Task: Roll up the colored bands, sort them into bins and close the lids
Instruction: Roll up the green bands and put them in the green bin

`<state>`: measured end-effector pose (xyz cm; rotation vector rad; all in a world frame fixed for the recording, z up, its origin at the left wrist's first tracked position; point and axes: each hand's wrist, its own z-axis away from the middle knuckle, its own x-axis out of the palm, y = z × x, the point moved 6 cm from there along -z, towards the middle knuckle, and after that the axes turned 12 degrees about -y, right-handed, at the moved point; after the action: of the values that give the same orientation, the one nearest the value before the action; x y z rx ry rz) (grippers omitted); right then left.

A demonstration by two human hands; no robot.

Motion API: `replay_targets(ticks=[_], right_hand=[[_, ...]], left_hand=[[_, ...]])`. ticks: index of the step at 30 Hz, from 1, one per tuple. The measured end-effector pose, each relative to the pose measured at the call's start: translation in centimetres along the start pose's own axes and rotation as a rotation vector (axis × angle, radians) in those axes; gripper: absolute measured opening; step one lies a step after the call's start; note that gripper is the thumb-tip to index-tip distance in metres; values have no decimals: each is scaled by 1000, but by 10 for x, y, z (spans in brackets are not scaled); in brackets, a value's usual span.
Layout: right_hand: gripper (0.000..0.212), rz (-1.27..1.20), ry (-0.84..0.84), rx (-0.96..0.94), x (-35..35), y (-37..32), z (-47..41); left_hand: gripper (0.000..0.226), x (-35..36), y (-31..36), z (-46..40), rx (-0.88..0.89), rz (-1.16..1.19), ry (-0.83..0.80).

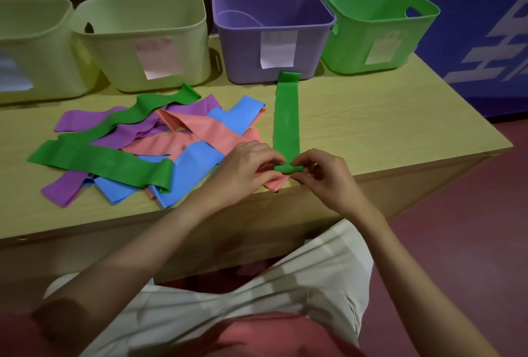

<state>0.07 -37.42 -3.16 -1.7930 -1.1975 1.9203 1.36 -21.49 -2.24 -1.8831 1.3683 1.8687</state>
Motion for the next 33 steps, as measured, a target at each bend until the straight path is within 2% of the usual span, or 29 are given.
replay_targets(ticks=[10, 15, 20, 25, 33], right_hand=[[19, 129, 99, -87, 4, -3, 7], [23, 163, 72, -83, 5, -6, 7], [12, 165, 63, -75, 3, -4, 6], [13, 178, 66, -67, 2, -3, 5], [8, 175, 61, -86, 3, -5, 4]], left_hand=[[17, 4, 2, 1, -39, -78, 19], [17, 6, 4, 2, -50, -92, 9], [16, 6, 4, -1, -44, -106, -4], [13, 5, 3, -3, -71, -93, -7], [15, 7, 9, -4, -51, -265, -3]])
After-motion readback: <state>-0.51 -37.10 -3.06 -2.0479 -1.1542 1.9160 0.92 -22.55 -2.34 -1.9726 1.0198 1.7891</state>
